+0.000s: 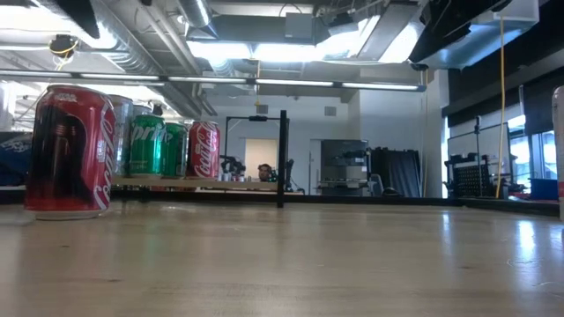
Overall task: Place canned beverage on shelf
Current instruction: Put the red-white soda can on the shelf
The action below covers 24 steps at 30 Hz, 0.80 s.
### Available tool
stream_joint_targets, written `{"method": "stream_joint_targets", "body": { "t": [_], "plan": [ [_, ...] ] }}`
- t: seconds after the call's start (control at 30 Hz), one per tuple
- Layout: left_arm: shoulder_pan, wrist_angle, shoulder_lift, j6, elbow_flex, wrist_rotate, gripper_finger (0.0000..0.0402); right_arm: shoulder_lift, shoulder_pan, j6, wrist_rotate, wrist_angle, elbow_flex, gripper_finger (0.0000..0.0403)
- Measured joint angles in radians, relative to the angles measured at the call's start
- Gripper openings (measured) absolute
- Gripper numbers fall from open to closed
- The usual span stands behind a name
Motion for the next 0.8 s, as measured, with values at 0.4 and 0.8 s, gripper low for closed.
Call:
{"method": "stream_joint_targets", "body": {
  "t": [0.4,0.8],
  "plan": [
    [0.004,-0.030,0.068,-0.027,0.000,0.045,0.0392,0.000,0.000,0.005,0.001,0.001,0.000,0.0287],
    [0.020,-0.081,0.194,-0.021,-0.046,0.123,0.0390,0.000,0.000,0.001,0.000,0.003,0.000,0.0287]
  ]
}}
